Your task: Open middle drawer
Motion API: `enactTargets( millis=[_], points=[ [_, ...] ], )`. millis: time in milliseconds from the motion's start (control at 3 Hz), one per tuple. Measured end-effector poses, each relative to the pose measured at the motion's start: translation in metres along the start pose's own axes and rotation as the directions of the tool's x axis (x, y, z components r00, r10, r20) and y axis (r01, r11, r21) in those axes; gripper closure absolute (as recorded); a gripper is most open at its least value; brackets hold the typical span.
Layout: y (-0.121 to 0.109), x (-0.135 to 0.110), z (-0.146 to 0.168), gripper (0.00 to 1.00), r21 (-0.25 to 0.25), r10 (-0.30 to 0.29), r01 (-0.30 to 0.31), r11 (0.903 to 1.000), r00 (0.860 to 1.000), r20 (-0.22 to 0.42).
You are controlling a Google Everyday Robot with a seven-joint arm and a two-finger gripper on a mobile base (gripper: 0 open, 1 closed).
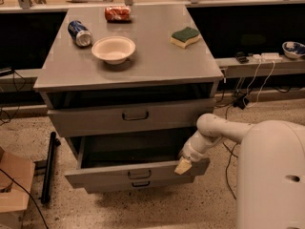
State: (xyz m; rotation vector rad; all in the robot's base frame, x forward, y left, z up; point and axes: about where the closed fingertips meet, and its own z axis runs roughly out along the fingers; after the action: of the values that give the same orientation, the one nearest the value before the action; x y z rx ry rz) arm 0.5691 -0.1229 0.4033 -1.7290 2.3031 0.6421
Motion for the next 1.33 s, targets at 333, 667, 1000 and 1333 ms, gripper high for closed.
enactTargets(
  millis=[333,667,1000,1333],
  points=[
    [0.0244,0.0108,0.0009,0.87,-0.044,0.034,-0.034,0.9984,0.999,-0.017],
    [0.0233,0.0103,0.0005,0.64,-0.044,0.034,-0.034,0.9984,0.999,-0.017],
    [0.0234,0.0103,0.0005,0.40,-0.044,0.034,-0.034,0.9984,0.999,-0.017],
    [0.0234,0.0103,0.0005,0.17,-0.044,0.033,-0.034,0.9984,0.999,-0.017]
  ],
)
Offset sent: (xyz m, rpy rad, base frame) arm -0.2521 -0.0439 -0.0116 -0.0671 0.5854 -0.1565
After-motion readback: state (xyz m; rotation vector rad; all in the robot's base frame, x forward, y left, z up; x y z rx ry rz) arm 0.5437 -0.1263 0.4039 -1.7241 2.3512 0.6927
